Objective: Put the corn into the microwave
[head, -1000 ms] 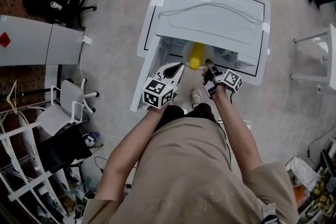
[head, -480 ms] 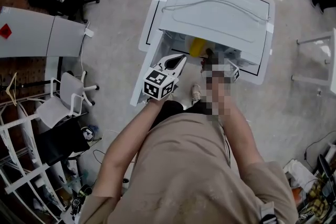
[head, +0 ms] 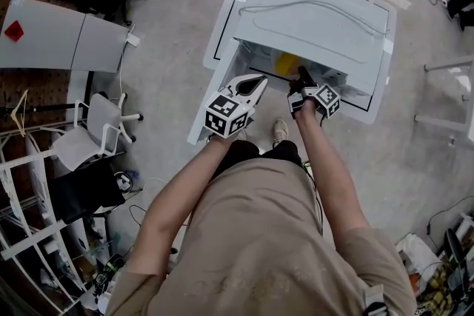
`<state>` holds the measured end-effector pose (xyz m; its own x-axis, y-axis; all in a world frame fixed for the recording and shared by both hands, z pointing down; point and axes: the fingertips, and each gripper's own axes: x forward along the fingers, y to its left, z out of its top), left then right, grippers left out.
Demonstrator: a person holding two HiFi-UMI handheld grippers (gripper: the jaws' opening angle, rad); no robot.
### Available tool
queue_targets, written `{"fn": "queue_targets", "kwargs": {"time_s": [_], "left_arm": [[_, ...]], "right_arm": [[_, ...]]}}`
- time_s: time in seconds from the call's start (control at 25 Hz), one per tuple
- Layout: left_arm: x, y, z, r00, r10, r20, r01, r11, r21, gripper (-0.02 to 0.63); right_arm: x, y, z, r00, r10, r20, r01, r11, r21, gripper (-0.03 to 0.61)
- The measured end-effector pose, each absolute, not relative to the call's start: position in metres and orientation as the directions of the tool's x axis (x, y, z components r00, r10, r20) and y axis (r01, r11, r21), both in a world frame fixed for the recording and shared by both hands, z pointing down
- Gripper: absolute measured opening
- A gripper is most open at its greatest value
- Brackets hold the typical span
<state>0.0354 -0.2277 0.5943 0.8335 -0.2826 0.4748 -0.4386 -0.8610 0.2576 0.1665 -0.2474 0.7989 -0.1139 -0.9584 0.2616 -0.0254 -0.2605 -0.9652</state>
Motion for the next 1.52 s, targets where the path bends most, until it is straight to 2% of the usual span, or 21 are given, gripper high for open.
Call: {"fn": "queue_targets", "kwargs": {"time_s": [0.88,1.12,1.24,1.32,1.36,1.52], "left_arm": [[0.023,-0.215,0.602,0.815,-0.278,0.509,-0.456,-0.849,0.266,0.006],[0.029,-0.217,0.593,0.83,-0.287,0.478,-0.45,-0.851,0.271,0.006],[0.032,-0.216,0.592,0.837,-0.288,0.466,-0.446,-0.851,0.277,0.006],[0.036,-0.215,0.592,0.841,-0.285,0.461,-0.444,-0.85,0.284,0.006],[0.038,-0.214,0.592,0.843,-0.281,0.458,-0.441,-0.85,0.289,0.006],[0.044,-0.211,0.593,0.851,-0.271,0.45,-0.43,-0.851,0.301,0.006]], "right_arm": [[0.186,-0.253,0.823,0.003,-0.947,0.322,0.035,-0.322,-0.946,0.015],[0.19,-0.259,0.825,0.006,-0.931,0.366,0.028,-0.366,-0.93,0.017],[0.187,-0.264,0.82,-0.001,-0.941,0.338,0.008,-0.338,-0.941,0.02],[0.188,-0.265,0.812,-0.005,-0.955,0.295,-0.012,-0.295,-0.955,0.108],[0.19,-0.264,0.809,-0.008,-0.959,0.284,-0.022,-0.284,-0.959,0.13],[0.186,-0.266,0.806,-0.079,-0.951,0.3,-0.075,-0.295,-0.953,0.166]]}}
